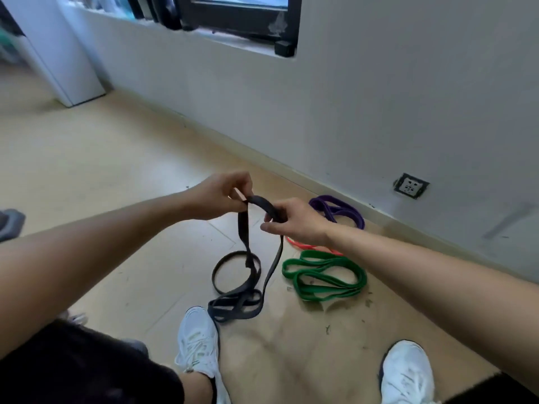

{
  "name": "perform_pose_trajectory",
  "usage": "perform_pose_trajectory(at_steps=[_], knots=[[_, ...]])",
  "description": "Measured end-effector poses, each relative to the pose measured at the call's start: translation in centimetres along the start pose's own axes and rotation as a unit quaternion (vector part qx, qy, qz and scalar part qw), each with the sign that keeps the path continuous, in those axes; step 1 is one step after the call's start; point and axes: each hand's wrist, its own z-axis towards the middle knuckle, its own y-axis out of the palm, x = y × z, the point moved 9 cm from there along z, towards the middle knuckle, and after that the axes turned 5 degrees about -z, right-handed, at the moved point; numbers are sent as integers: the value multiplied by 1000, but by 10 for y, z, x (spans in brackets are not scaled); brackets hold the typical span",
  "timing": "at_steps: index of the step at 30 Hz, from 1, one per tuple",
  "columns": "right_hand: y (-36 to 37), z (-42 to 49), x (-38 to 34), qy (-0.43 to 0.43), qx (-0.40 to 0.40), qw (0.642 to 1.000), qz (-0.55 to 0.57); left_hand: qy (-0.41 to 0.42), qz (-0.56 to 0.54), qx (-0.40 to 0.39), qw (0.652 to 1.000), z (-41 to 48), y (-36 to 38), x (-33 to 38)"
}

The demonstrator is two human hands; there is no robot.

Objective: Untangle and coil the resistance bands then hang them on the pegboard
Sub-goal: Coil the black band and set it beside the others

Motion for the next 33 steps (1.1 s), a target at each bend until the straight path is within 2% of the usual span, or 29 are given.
perform_pose_trajectory(at_steps=[5,11,14,17,22,28,33], knots=[[-79,-27,-74,-48,73,996,-13,43,-111,61,991,-14,-52,60],[-160,-68,-134,-100,181,972,114,111,-228,139,957,-29,-84,122],[-184,-81,-147,-120,214,956,160,114,-295,128,940,-24,-72,143],[-199,-91,-149,-135,218,954,153,124,-353,111,921,-16,-60,162],[-218,-105,-144,-157,201,956,144,132,-318,89,935,4,-36,182],[-232,-111,-124,-136,242,949,148,127,-281,25,951,28,-5,195],[-249,-112,-100,-128,287,923,221,98,-238,4,966,41,18,185]])
